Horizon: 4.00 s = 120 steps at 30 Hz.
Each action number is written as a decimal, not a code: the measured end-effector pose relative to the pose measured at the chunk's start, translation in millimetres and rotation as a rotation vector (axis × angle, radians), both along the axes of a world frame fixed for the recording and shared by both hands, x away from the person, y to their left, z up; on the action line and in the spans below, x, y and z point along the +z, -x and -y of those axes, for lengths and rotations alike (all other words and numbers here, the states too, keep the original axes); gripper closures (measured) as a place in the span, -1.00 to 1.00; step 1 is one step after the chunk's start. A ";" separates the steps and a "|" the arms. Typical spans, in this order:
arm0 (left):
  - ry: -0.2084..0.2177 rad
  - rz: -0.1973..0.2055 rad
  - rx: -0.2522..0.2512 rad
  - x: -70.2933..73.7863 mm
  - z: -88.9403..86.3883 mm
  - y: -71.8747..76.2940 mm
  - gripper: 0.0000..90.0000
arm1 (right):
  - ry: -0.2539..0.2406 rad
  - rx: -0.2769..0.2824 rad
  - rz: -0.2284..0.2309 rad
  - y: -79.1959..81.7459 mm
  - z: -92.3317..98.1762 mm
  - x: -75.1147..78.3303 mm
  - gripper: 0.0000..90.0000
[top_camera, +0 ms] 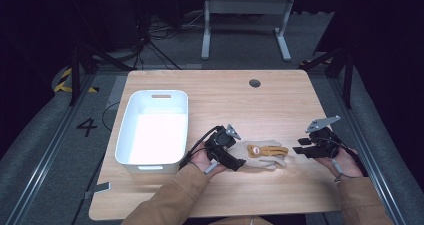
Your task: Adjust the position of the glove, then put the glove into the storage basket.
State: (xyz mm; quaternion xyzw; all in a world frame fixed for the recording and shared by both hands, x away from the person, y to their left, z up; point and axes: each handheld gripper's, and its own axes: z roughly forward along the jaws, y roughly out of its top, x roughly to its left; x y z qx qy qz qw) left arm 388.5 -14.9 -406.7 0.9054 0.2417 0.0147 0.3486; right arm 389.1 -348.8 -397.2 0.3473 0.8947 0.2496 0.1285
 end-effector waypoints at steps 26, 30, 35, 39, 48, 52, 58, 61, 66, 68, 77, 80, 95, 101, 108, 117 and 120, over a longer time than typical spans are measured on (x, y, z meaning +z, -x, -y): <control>0.051 0.062 -0.126 -34.8 18.7 -18.8 -1.00 | -0.050 0.007 -0.009 -2.8 1.4 -2.9 0.23; 0.044 0.062 -0.139 -38.7 19.7 -20.7 -1.00 | -0.050 0.011 -0.011 -3.0 1.0 -4.0 0.22; 0.016 0.055 -0.153 -44.6 22.2 -24.0 -1.00 | -0.053 0.012 -0.011 -2.5 0.8 -4.8 0.20; -0.014 0.053 -0.166 -47.7 25.2 -25.8 -1.00 | -0.053 0.017 -0.013 -1.2 1.0 -5.8 0.20; -0.048 0.061 -0.183 -54.4 32.7 -26.8 -1.00 | -0.056 0.005 -0.018 1.5 3.7 -6.9 0.19; -0.063 0.072 -0.188 -57.5 36.9 -26.6 -1.00 | -0.056 0.001 -0.019 2.5 4.8 -7.6 0.18; -0.075 0.113 -0.197 -58.5 41.5 -25.2 -0.92 | -0.052 -0.002 -0.022 3.1 5.0 -8.5 0.17; -0.081 0.115 -0.199 -57.8 43.2 -24.9 -0.91 | -0.055 -0.001 -0.019 3.1 4.8 -8.2 0.17; -0.103 0.124 -0.204 -56.1 46.8 -28.2 -0.93 | -0.057 -0.001 -0.020 2.8 4.5 -8.4 0.17; -0.106 0.121 -0.207 -55.9 48.0 -28.7 -0.93 | -0.057 0.002 -0.020 2.8 4.1 -8.8 0.17; -0.109 0.105 -0.240 -49.7 47.2 -25.8 -0.51 | -0.058 0.006 -0.017 2.8 3.8 -9.3 0.17; -0.113 0.105 -0.263 -46.2 46.2 -23.1 -0.12 | -0.059 0.006 -0.016 3.3 3.3 -8.9 0.17; -0.129 0.062 -0.204 -41.1 46.1 -20.8 0.56 | -0.068 0.000 0.005 4.8 5.2 -5.8 0.16; -0.126 0.033 -0.196 -38.2 44.1 -21.5 0.58 | -0.071 -0.005 0.012 3.0 6.3 -6.3 0.16; -0.101 0.017 -0.189 -31.1 41.5 -19.7 0.58 | -0.073 -0.016 0.010 1.3 9.2 -7.6 0.16; -0.050 -0.002 -0.171 -15.7 35.0 -18.7 0.58 | -0.090 -0.032 0.007 -0.2 12.0 -8.9 0.16; -0.038 -0.003 -0.151 -11.0 31.7 -18.3 0.58 | -0.093 -0.035 0.003 -1.0 12.6 -9.7 0.16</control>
